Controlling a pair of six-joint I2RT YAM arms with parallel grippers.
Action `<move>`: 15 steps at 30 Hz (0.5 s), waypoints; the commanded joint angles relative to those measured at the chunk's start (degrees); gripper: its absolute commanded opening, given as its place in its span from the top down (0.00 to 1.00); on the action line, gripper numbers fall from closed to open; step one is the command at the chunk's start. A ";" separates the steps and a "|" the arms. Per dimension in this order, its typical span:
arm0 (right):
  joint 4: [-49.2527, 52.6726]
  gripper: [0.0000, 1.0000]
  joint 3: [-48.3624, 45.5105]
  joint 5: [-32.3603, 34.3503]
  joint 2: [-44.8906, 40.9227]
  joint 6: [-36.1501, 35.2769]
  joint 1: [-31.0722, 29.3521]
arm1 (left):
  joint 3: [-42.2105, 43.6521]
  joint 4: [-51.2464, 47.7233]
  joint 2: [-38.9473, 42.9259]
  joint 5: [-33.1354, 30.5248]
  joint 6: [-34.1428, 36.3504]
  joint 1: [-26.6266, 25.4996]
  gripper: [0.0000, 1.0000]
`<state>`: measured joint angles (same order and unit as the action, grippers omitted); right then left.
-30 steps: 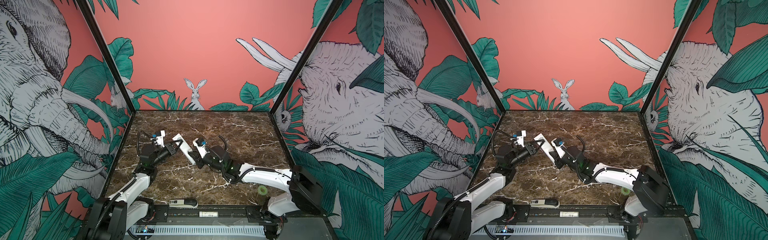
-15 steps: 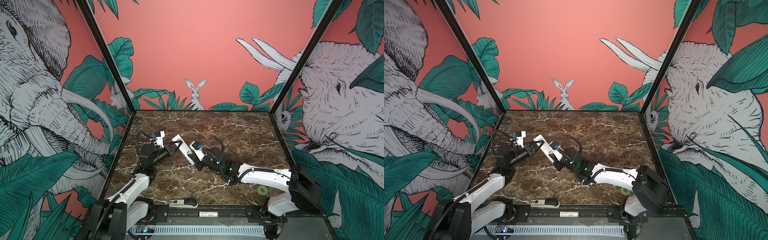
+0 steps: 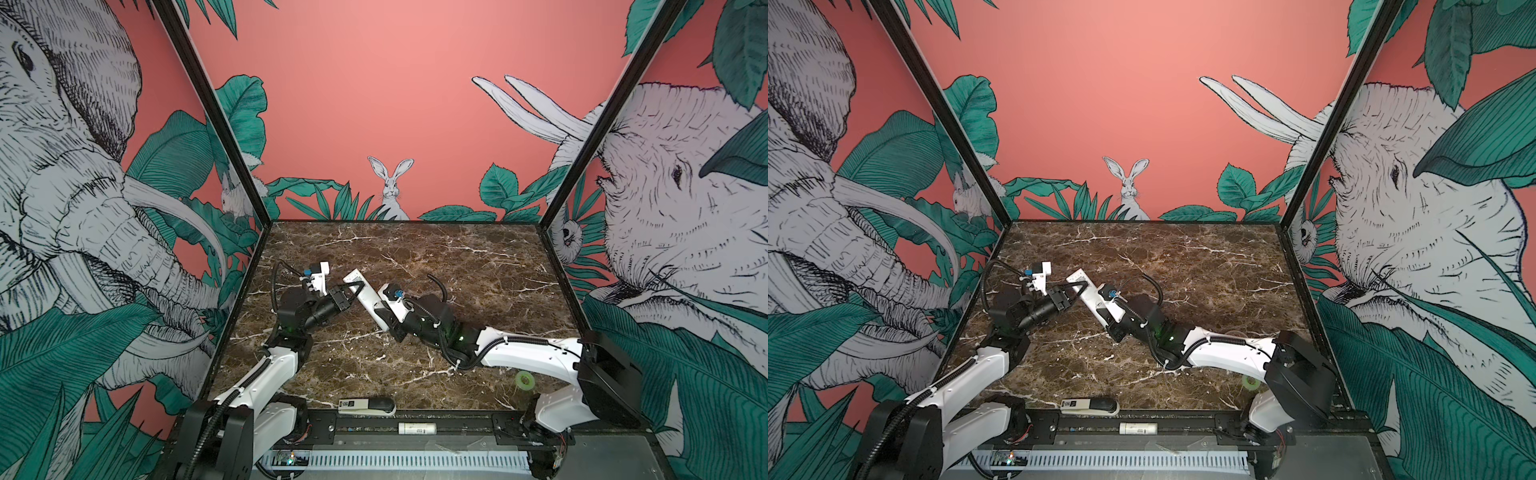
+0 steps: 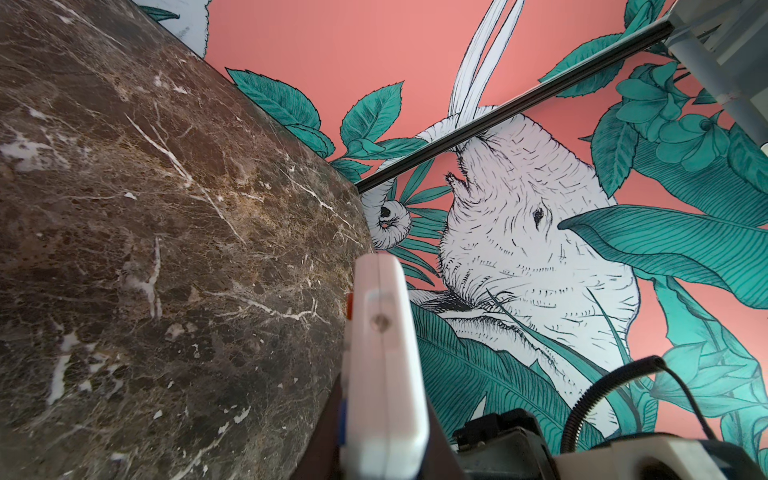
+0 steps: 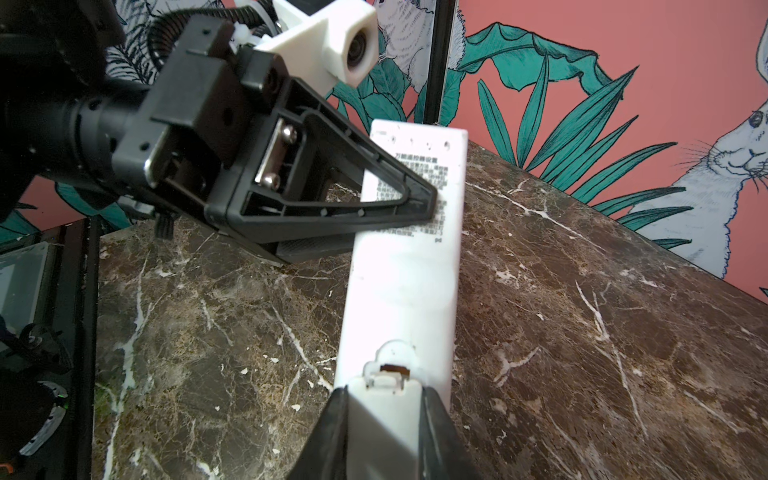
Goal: Load the batteries into the remote control
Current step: 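Slide the cover onto the remote's battery compartment with the right gripper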
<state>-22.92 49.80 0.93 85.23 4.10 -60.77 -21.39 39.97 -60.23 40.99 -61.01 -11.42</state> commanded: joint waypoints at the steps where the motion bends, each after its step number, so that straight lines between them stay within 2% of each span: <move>1: 2.51 0.75 -0.52 -1.98 0.11 -1.13 -0.16 | -2.67 3.56 2.00 1.48 -1.39 0.57 1.00; 5: 3.63 0.76 -0.38 -2.06 0.20 -1.41 -0.07 | -2.78 3.35 2.30 1.56 -1.39 0.68 1.00; 11: 4.10 0.69 -0.32 0.07 -0.11 0.10 0.19 | -2.71 2.92 2.62 1.63 -1.06 0.72 1.00; 15: 3.05 0.71 -1.46 1.21 -1.21 1.81 1.29 | -2.70 2.91 2.57 1.70 -1.15 0.77 1.00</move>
<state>-20.97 49.74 0.36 85.08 4.56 -60.53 -21.69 39.75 -59.66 41.45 -60.86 -11.07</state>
